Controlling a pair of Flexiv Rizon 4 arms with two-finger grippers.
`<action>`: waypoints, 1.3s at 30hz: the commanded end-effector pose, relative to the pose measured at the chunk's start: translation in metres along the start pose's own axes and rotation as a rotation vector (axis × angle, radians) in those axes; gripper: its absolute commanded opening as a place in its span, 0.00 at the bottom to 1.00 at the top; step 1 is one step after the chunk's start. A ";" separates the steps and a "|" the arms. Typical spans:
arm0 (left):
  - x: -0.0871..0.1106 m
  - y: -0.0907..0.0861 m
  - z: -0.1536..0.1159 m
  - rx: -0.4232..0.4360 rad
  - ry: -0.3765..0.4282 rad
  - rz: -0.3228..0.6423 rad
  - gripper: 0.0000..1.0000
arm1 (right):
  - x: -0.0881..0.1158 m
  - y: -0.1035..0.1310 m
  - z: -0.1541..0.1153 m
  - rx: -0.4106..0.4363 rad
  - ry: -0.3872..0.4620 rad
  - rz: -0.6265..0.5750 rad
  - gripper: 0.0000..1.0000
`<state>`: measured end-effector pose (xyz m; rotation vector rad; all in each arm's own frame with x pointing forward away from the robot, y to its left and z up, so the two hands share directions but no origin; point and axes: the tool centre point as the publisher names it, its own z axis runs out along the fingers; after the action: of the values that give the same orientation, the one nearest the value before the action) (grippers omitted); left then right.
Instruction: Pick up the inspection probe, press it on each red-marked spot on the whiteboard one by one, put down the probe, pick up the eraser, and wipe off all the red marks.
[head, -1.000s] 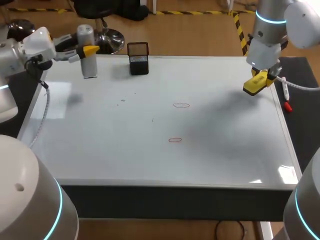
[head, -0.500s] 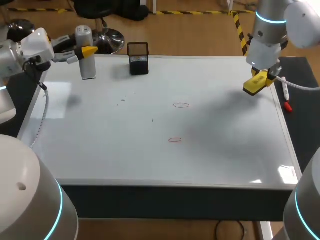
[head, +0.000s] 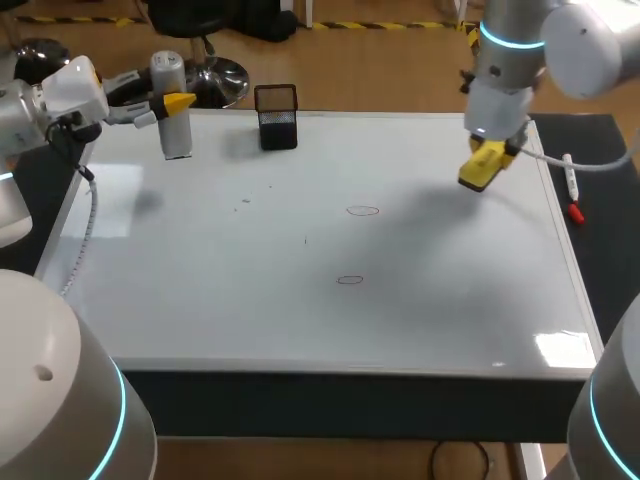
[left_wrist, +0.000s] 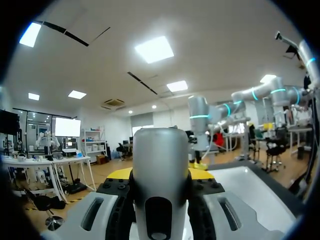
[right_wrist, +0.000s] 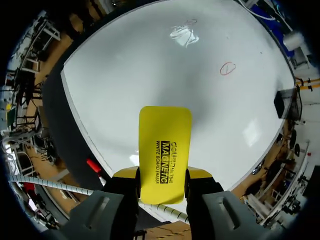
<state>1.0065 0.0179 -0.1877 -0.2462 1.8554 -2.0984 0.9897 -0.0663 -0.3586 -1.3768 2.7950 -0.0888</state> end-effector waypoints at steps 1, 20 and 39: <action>0.001 -0.002 0.000 -0.002 -0.005 0.002 0.00 | -0.022 0.032 -0.007 0.030 -0.003 -0.072 0.00; 0.001 -0.002 0.000 -0.002 -0.005 0.002 0.00 | -0.127 0.154 -0.009 0.011 -0.146 -0.479 0.00; 0.001 -0.002 0.000 -0.002 -0.005 0.002 0.00 | -0.166 0.186 0.021 -0.011 -0.170 -0.674 0.00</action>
<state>1.0065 0.0179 -0.1876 -0.2464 1.8555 -2.0983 0.9388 0.1722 -0.3830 -2.1301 2.0988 0.0298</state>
